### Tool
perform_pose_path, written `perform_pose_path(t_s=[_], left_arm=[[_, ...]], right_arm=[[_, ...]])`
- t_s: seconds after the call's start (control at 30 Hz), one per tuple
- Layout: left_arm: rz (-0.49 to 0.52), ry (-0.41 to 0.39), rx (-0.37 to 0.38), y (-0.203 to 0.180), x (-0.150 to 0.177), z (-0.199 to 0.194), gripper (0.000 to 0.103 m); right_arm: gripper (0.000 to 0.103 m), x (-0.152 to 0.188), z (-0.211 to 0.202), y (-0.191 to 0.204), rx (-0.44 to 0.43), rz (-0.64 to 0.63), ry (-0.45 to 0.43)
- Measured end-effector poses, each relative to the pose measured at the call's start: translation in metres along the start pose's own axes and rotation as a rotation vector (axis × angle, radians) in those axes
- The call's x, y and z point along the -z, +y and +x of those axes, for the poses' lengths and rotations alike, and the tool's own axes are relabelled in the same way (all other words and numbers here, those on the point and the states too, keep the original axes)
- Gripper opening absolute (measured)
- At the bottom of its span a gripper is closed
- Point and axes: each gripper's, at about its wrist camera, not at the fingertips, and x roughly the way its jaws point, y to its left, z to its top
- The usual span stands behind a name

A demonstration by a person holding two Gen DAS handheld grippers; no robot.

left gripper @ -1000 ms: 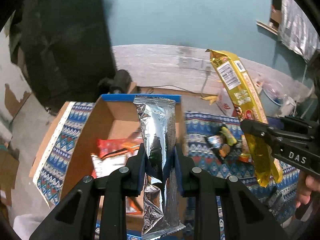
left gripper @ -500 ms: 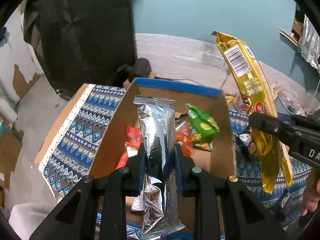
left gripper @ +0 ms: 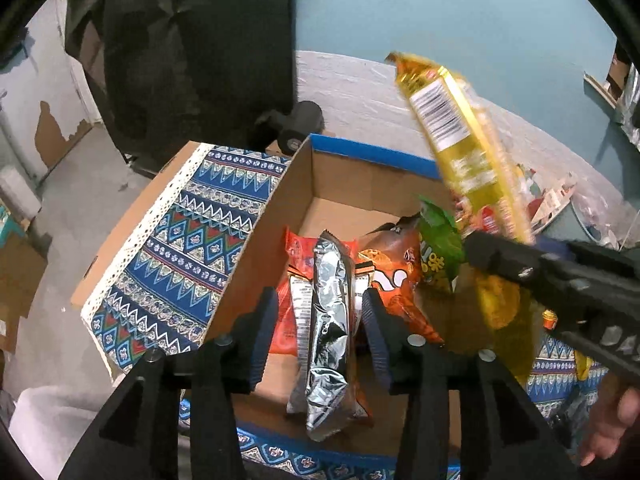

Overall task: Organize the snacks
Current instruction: 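Open the left tool to drop the silver bag while the right tool releases the yellow bar into the box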

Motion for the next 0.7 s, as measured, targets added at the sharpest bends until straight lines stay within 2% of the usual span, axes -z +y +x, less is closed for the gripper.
perform_pose_path(t_s=[0.13,0.57,0.63,0.7], left_arm=[[0.0,-0.022,0.001,0.002,-0.001,-0.008,0.052],[0.004,-0.043,0.006,-0.001,-0.004,-0.016,0.055],[0.01,-0.043,0.005,-0.003,-0.004,-0.016,0.056],[0.017,-0.043,0.009,-0.007,-0.003,-0.016,0.06]], right_arm=[[0.032,0.0,0.008,0.005,-0.007,0.004,0.015],[0.032,0.002,0.008,0.007,-0.009,0.006,0.005],[0.036,0.003,0.005,0.005,0.004,0.006,0.003],[0.05,0.004,0.0,0.002,0.017,0.007,-0.007]])
